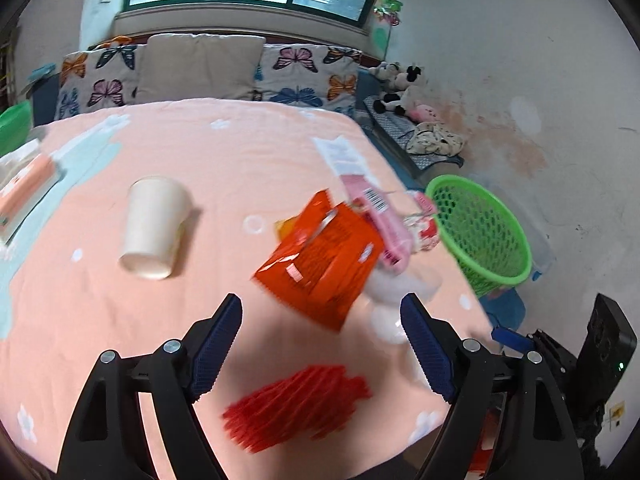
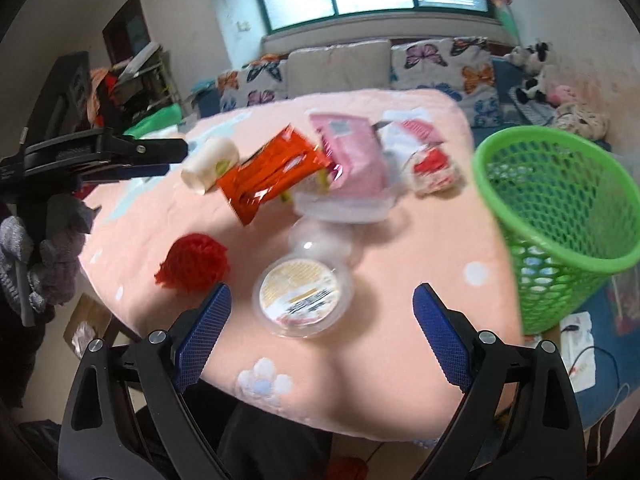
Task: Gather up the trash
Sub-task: 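Return both tools to the table and grasp the red mesh net with the left tool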
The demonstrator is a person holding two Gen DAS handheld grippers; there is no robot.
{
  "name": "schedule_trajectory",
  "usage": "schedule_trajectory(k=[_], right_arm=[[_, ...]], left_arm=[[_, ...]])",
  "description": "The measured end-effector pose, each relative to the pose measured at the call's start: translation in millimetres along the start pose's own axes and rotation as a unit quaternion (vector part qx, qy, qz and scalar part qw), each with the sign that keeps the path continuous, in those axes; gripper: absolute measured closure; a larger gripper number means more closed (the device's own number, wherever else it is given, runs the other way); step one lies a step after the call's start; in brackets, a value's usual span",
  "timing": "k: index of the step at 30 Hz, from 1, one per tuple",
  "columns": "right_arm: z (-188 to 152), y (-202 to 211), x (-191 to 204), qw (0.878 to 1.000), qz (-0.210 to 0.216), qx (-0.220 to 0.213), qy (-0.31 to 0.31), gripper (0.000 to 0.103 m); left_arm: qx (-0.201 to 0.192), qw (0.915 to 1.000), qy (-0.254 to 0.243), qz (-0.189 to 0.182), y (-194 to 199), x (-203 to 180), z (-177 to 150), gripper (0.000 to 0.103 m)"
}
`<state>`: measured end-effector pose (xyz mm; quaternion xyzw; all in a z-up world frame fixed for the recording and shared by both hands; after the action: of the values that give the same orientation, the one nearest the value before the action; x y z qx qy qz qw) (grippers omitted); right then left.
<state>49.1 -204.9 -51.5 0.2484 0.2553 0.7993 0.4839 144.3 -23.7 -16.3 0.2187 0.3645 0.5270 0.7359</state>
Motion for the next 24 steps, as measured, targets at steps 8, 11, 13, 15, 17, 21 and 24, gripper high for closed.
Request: schedule_trajectory(k=[8,11,13,15,17,21,24], right_arm=[[-11.0,-28.7,14.8,1.000,-0.002,0.028,0.014,0.011],[-10.9,-34.7,13.2,0.999,-0.005,0.032,0.008,0.013],[-11.2,-36.1,11.7,0.999,-0.007,0.032,0.003,0.014],[-10.3,-38.7,11.1,0.999,-0.006,0.034,0.001,0.016],[-9.8,-41.7,10.4,0.999,-0.008,0.037,0.000,0.018],[-9.4,-44.6,12.9,0.999,-0.010,0.039,0.003,0.022],[-10.2,-46.2,14.8,0.999,-0.010,0.043,0.005,0.029]], left_arm=[[0.022,0.9997,-0.011,0.010,0.0,25.4,-37.7,0.024],[0.026,0.9994,-0.019,0.009,-0.9,28.6,-47.0,0.024],[0.028,0.9992,-0.029,0.005,-0.7,28.4,-52.9,0.023],[0.029,0.9987,-0.041,0.003,-1.8,25.6,-57.4,0.020],[0.030,0.9980,-0.056,0.004,-3.3,22.0,-61.6,0.019],[0.035,0.9966,-0.075,0.001,-8.5,14.6,-66.6,0.017],[0.039,0.9957,-0.084,-0.005,-12.8,10.4,-69.2,0.016]])
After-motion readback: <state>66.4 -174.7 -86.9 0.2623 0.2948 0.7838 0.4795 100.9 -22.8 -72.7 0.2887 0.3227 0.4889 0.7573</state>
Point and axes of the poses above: each gripper's, at about its wrist camera, not at the fingertips, and y roughly against the way its jaws point, x to its left, z to its top, the point moved 5 cm from there along -y, roughly the way its jaws point, and after that the axes turned 4 degrees about y, right-handed, at the moved point
